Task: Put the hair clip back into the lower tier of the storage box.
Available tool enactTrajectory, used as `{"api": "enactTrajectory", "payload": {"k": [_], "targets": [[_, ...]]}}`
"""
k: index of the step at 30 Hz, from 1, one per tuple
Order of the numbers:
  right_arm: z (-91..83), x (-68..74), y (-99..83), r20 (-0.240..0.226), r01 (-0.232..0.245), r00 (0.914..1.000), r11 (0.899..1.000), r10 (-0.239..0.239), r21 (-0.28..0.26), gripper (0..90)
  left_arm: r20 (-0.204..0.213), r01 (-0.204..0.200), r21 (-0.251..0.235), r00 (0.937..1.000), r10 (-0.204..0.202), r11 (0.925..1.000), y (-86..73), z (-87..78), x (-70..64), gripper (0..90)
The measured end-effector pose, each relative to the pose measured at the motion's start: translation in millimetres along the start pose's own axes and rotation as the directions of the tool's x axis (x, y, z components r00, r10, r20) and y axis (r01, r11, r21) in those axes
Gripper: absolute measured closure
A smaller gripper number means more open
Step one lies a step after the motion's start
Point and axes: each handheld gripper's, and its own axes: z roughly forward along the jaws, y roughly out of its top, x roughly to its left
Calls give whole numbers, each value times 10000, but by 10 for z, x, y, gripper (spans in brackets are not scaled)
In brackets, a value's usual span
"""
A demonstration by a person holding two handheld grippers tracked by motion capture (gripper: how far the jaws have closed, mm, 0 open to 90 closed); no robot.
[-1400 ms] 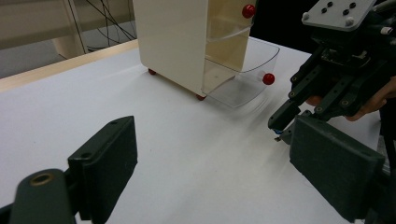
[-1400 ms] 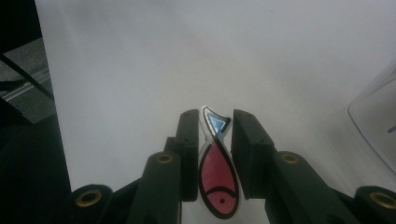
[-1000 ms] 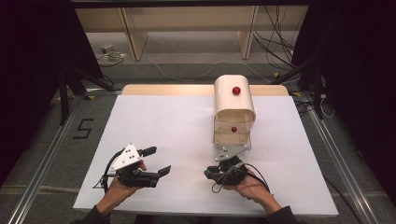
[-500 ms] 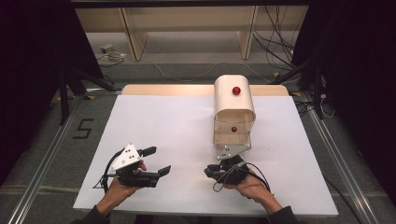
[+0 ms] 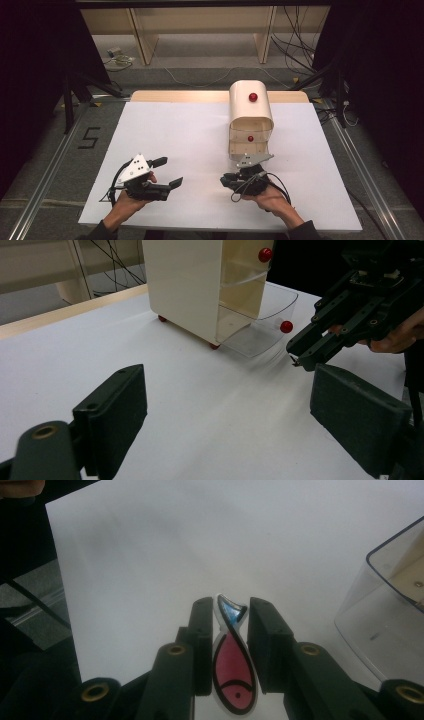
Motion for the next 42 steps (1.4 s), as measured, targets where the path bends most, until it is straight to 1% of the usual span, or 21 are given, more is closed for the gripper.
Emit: {"api": "enactTrajectory", "payload": {"k": [8, 16, 22, 23, 26, 33, 42], "targets": [[-47, -18, 12, 36, -177, 9998, 9994, 178, -299, 734, -5, 14, -1, 10000, -14, 10000, 0, -1, 0, 148], [-65, -35, 10, 59, -247, 9997, 9990, 249, -381, 734, 18, 16, -7, 10000, -16, 10000, 0, -1, 0, 148], [-108, -54, 22, 115, -310, 9994, 9980, 317, -556, 734, 8, 18, -6, 10000, -18, 10000, 0, -1, 0, 148], [-117, -59, 24, 98, -336, 9994, 9973, 343, -651, 734, 15, 62, -35, 10000, -62, 10000, -1, 1, -1, 148], [-144, -72, 32, 163, -373, 9991, 9962, 387, -785, 734, 20, 26, -1, 10000, -26, 10000, 0, 0, 2, 148], [-192, -91, 44, 274, -448, 9985, 9945, 476, -952, 734, 3, 63, -37, 10000, -63, 10000, 0, -1, -1, 148], [-253, -124, 59, 361, -527, 9977, 9909, 575, -1237, 734, 22, 18, -9, 10000, -18, 10000, 0, 1, 0, 148]]}}
